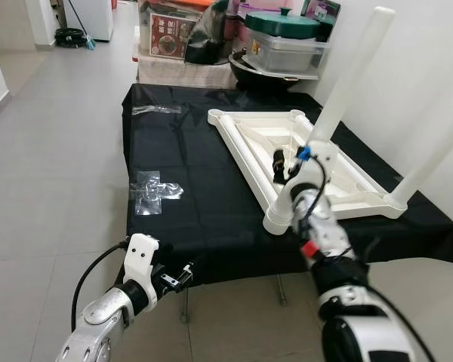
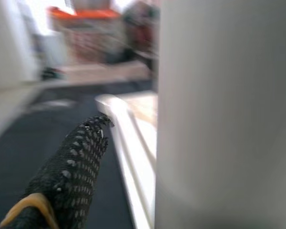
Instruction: Building children table
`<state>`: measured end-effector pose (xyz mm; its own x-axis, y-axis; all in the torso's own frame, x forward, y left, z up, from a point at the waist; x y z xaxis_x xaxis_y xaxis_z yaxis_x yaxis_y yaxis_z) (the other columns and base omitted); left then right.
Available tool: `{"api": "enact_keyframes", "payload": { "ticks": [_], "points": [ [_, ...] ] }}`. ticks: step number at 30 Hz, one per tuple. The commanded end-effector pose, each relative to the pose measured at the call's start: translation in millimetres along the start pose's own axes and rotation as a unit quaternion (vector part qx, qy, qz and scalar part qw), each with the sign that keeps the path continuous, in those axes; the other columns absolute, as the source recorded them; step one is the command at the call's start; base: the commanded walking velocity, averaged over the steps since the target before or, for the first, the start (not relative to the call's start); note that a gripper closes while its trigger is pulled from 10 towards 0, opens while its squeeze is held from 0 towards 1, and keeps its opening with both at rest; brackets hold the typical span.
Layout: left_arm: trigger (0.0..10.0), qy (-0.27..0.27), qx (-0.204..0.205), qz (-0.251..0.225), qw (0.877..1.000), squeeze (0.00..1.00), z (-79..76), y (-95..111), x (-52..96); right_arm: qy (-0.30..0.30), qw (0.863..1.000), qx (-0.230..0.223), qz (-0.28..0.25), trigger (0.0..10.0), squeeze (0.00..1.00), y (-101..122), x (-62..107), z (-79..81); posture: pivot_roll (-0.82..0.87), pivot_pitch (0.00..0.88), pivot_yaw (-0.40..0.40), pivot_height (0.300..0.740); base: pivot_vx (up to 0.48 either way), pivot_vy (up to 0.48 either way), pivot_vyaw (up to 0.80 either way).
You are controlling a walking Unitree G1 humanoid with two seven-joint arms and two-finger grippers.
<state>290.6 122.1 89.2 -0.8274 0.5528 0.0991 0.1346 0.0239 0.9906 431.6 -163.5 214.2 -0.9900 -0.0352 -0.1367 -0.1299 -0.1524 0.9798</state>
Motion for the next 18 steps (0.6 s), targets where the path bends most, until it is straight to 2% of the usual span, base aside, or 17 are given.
{"api": "enact_keyframes", "payload": {
  "ticks": [1, 2, 4, 6, 9, 10, 11, 12, 13, 14, 15, 16, 17, 18],
  "points": [
    [10.0, 0.000, -0.001, 0.005, 1.000, 0.00, -0.2, -2.9, -1.3, 0.043, 0.999, 0.014, -0.024, 10.0, 0.00, 19.0, -4.3, -2.5, 0.06, 0.000, -0.168, 0.740, 0.000, 0.000, 0.00],
    [10.0, 0.000, -0.001, 0.005, 1.000, 0.00, -0.2, -2.9, -1.3, 0.043, 0.999, 0.014, -0.024, 10.0, 0.00, 19.0, -4.3, -2.5, 0.06, 0.000, -0.168, 0.740, 0.000, 0.000, 0.00],
    [10.0, 0.000, -0.002, 0.005, 1.000, 0.00, -0.2, -2.8, -2.1, 0.085, 0.995, 0.053, -0.019, 10.0, 0.00, 24.8, -6.6, 0.8, 0.06, 0.000, -0.167, 0.740, 0.000, 0.000, 0.00],
    [10.0, 0.000, -0.002, 0.005, 1.000, 0.00, -0.2, -2.8, -2.1, 0.085, 0.995, 0.053, -0.019, 10.0, 0.00, 24.8, -6.6, 0.8, 0.06, 0.000, -0.167, 0.740, 0.000, 0.000, 0.00],
    [10.0, -0.003, -0.004, 0.006, 1.000, 0.00, -1.8, -3.2, -3.6, 0.191, 0.977, 0.090, -0.004, 10.0, 0.00, 24.7, -2.7, 18.2, 0.07, 0.000, -0.165, 0.740, 0.000, 0.000, 0.00],
    [10.0, -0.003, -0.004, 0.006, 1.000, 0.00, -1.8, -3.2, -3.6, 0.191, 0.977, 0.090, -0.004, 10.0, 0.00, 24.7, -2.7, 18.2, 0.07, 0.000, -0.165, 0.740, 0.000, 0.000, 0.00],
    [10.0, -0.003, -0.005, 0.007, 1.000, 0.00, -1.5, -3.5, -3.5, 0.219, 0.971, 0.099, 0.003, 6.2, 0.00, 22.1, -0.2, 22.9, 0.07, 0.000, -0.164, 0.740, 0.000, 0.000, 0.00],
    [10.0, -0.003, -0.005, 0.007, 1.000, 0.00, -1.5, -3.5, -3.5, 0.219, 0.971, 0.099, 0.003, 6.2, 0.00, 22.1, -0.2, 22.9, 0.07, 0.000, -0.164, 0.740, 0.000, 0.000, 0.00],
    [10.0, -0.003, -0.005, 0.007, 1.000, 0.00, -1.0, -3.5, -3.1, 0.243, 0.965, 0.102, 0.011, 1.9, 0.00, 18.5, 2.3, 26.3, 0.07, 0.000, -0.164, 0.740, 0.000, 0.000, 0.00],
    [10.0, -0.002, -0.006, 0.008, 1.000, 0.00, -0.4, -3.3, -2.8, 0.263, 0.959, 0.103, 0.021, 0.7, 0.00, 14.2, 4.8, 29.1, 0.07, 0.000, -0.164, 0.740, 0.000, 0.000, 0.00],
    [10.0, -0.002, -0.006, 0.008, 1.000, 0.00, -0.4, -3.3, -2.8, 0.263, 0.959, 0.103, 0.021, 0.7, 0.00, 14.2, 4.8, 29.1, 0.07, 0.000, -0.164, 0.740, 0.000, 0.000, 0.00],
    [10.0, -0.002, -0.007, 0.008, 1.000, 0.00, -0.1, -3.2, -2.6, 0.281, 0.954, 0.105, 0.029, 1.5, 0.00, 9.9, 7.5, 31.5, 0.07, 0.000, -0.163, 0.740, 0.000, 0.000, 0.00],
    [10.0, -0.002, -0.007, 0.008, 1.000, 0.00, -0.1, -3.2, -2.6, 0.281, 0.954, 0.105, 0.029, 1.5, 0.00, 9.9, 7.5, 31.5, 0.07, 0.000, -0.163, 0.740, 0.000, 0.000, 0.00],
    [10.0, -0.003, -0.007, 0.008, 1.000, 0.00, -0.1, -3.1, -2.5, 0.290, 0.951, 0.105, 0.037, 0.0, 0.00, 6.1, 9.3, 31.9, 0.07, 0.000, -0.162, 0.740, 0.000, 0.000, 0.00]
  ]
}}
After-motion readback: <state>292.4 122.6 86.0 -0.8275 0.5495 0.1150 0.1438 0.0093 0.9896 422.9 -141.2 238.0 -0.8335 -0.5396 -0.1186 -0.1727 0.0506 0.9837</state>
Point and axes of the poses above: a point about 5 cm out from each wrist's last joint towards the gripper, its own x axis pointing back from the gripper into the wrist, its own y axis along the axis of the wrist's last joint, z = x × y, the point moved 4 cm from there along -x, pointing out of the wrist towards the gripper, and after that the axes turned 1 degree about -x, right-handed, at the moved point
